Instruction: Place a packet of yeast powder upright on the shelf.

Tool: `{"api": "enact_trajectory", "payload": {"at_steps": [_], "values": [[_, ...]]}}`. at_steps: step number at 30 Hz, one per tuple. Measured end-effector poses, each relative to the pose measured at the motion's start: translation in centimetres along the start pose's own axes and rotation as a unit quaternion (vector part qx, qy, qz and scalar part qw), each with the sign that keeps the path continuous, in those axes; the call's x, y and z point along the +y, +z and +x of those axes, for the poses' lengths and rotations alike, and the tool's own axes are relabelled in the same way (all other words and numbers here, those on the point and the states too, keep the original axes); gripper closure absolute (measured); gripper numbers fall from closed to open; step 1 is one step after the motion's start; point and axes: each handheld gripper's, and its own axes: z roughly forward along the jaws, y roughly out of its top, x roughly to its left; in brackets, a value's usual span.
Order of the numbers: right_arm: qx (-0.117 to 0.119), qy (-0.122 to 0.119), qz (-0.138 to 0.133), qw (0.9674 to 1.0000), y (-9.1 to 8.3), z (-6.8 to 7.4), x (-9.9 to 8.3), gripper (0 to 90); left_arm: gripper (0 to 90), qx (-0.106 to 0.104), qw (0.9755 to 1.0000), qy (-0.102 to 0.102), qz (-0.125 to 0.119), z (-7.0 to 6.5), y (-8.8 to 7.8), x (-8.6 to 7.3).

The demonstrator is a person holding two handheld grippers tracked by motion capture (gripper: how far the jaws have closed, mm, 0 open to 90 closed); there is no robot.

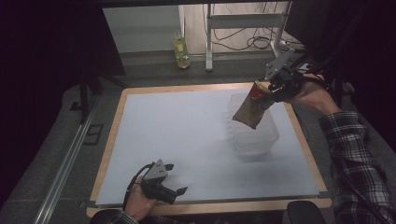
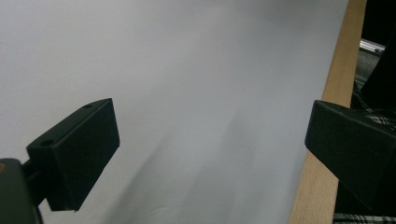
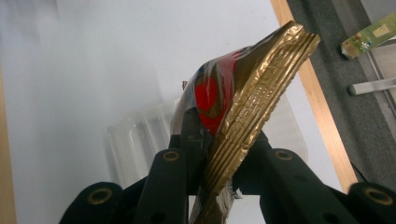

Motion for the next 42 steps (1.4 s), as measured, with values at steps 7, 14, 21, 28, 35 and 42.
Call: {"api": "enact_trajectory", "payload": {"at_steps": [7, 14, 21, 28, 35, 42], "values": [[0.002, -0.02, 0.017, 0.9997, 0.7, -0.5, -1.2, 76.3, 3.4, -0.002, 1.0, -0.001, 0.002, 0.0, 0.0, 0.0], [0.023, -0.048, 0.023, 0.9983, 1.5, -0.4, -1.7, 76.3, 3.5, -0.002, 1.0, -0.002, 0.003, 0.0, 0.0, -0.1], [0.038, -0.068, 0.019, 0.9968, 1.5, -0.1, -1.4, 76.3, 3.6, -0.004, 1.0, -0.004, 0.002, -0.1, 0.0, -0.1], [0.046, -0.077, 0.019, 0.9958, 2.0, 0.0, -1.2, 76.0, 3.9, -0.005, 1.0, -0.002, 0.007, -0.1, 0.1, -0.1], [0.055, -0.084, 0.018, 0.9948, 2.7, 0.2, -0.8, 75.6, 4.1, -0.004, 1.0, -0.002, 0.008, -0.1, 0.0, -0.1], [0.058, -0.095, 0.029, 0.9934, 3.9, 0.1, -0.2, 75.4, 4.2, -0.004, 0.9999, -0.003, 0.009, -0.1, 0.0, -0.1]]}}
